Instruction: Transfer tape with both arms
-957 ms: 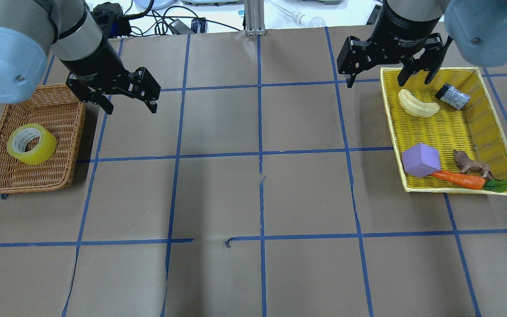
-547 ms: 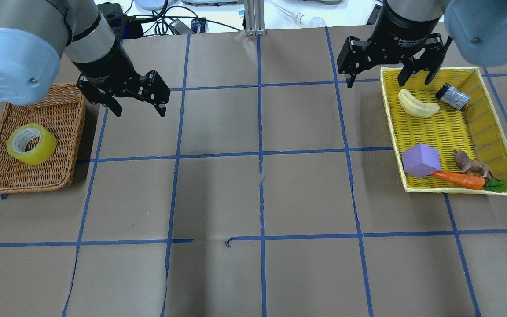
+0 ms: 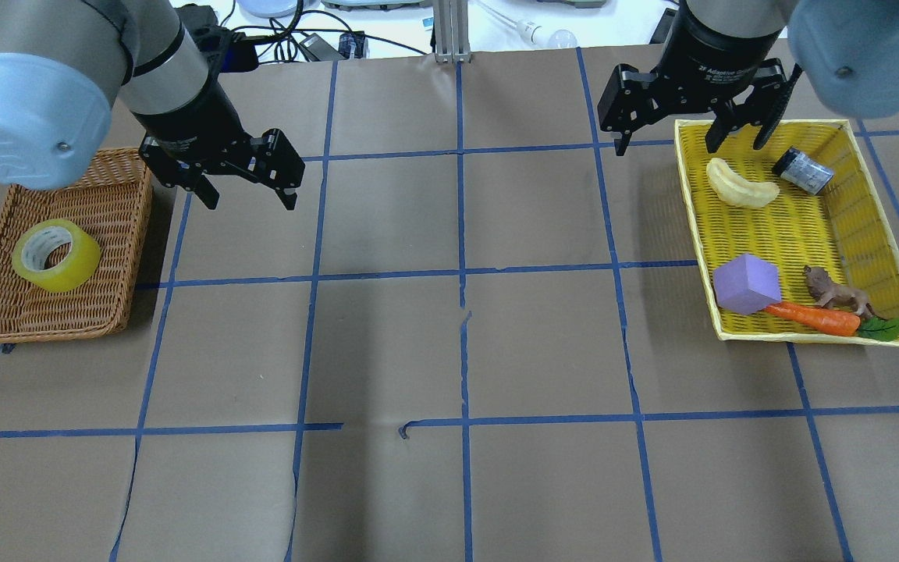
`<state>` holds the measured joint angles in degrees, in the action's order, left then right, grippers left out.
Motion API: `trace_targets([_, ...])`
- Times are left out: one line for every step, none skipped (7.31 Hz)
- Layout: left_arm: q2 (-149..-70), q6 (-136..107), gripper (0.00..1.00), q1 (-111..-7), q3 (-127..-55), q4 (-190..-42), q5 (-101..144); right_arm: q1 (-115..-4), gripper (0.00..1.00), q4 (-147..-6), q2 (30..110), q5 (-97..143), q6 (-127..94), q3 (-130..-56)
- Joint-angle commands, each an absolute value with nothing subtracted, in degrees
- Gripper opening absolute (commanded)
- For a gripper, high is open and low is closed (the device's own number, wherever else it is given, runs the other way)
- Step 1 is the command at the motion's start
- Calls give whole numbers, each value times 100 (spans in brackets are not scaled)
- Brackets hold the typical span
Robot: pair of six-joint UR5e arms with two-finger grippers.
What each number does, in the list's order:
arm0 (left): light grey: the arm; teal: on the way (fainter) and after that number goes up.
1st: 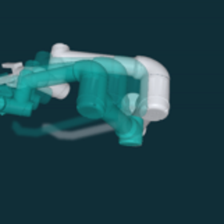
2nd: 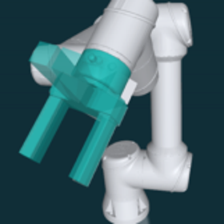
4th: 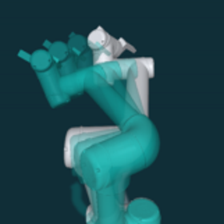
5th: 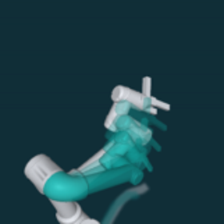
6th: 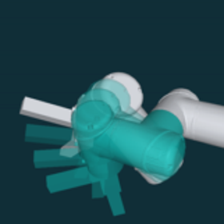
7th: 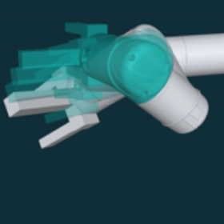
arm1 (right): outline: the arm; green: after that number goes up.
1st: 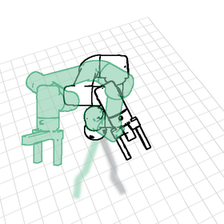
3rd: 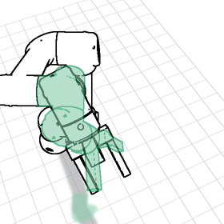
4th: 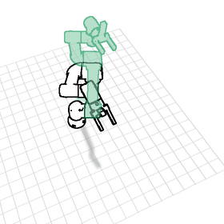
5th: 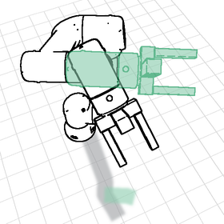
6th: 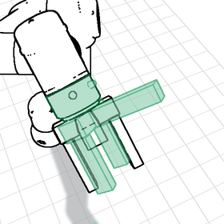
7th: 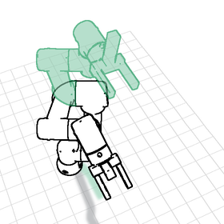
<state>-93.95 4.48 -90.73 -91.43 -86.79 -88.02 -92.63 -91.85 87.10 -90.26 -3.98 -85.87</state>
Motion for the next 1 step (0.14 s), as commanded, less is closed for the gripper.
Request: trace_targets([-9369,448,100,-9070,-9149,-8684,-8833,-9264,100,-9185,8710,-9026,-396,-8587])
